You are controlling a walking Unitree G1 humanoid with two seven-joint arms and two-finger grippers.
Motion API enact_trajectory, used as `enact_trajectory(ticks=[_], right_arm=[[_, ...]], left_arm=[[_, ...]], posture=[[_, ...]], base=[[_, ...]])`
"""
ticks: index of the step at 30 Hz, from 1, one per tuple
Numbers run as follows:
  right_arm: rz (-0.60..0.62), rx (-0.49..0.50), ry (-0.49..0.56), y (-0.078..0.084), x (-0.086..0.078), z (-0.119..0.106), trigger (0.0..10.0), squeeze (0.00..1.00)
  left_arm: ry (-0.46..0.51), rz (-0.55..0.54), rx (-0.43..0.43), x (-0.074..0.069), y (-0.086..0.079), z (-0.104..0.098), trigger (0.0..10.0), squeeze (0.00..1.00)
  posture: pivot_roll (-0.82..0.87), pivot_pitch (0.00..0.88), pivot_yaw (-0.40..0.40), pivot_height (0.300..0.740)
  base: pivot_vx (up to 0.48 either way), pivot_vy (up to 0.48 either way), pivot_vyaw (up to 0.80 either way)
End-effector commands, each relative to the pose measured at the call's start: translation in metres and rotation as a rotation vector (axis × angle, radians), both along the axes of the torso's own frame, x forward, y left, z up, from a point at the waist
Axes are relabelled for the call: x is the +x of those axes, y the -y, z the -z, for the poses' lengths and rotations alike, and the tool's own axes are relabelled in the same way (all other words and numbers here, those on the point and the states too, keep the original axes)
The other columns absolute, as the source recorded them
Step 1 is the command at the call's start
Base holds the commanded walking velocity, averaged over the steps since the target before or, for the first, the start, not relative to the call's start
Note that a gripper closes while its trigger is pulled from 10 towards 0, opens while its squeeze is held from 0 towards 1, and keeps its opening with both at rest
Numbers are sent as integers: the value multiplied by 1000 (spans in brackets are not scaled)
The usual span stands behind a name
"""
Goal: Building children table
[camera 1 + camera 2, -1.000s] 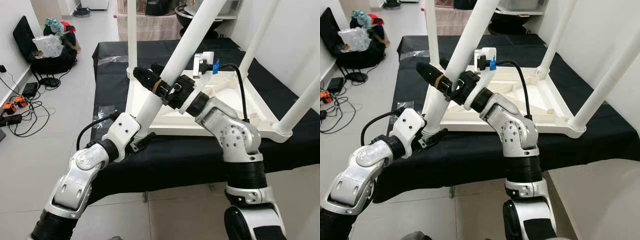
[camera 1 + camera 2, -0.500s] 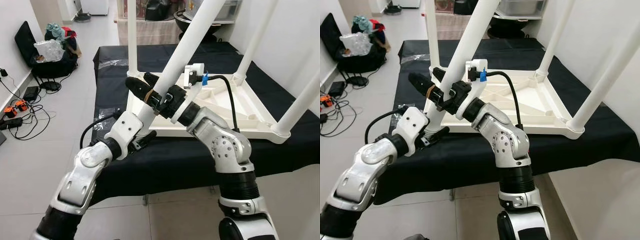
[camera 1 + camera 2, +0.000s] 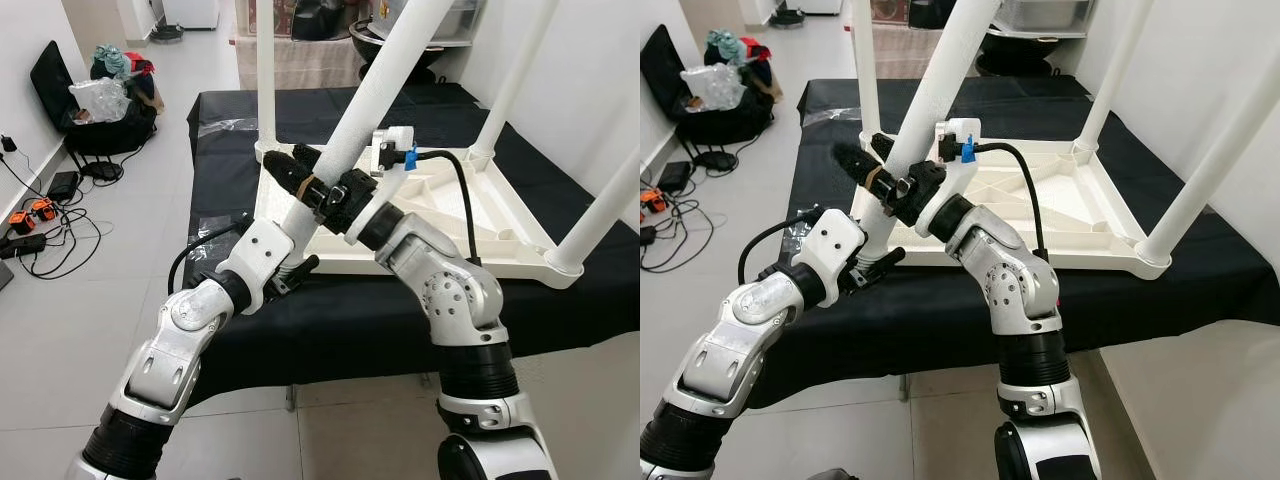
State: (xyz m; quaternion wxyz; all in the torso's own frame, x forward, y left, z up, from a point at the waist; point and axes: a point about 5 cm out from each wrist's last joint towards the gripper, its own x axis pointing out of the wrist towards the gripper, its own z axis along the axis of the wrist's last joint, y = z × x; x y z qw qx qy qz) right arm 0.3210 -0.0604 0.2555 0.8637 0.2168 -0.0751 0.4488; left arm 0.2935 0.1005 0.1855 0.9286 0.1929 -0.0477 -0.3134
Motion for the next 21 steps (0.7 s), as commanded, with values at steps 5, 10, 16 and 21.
enact_trajectory(ticks=[5,10,16,21], right_arm=[[-8,1,1,-7,1,-1,0,0],[1,9,2,-7,2,-3,0,0],[6,14,3,-6,3,-4,0,0],[20,32,10,-4,5,-8,0,0]], left_arm=[[9,57,22,-5,11,4,10000,0],[-14,51,24,-5,11,6,10000,0],[-45,54,17,-5,11,9,10000,0],[-30,27,20,-4,3,10,10000,1000]], posture=[[42,16,-52,740],[42,16,-50,740],[44,15,-54,740],[44,14,-52,740]], base=[[0,0,0],[0,0,0],[0,0,0],[0,0,0]])
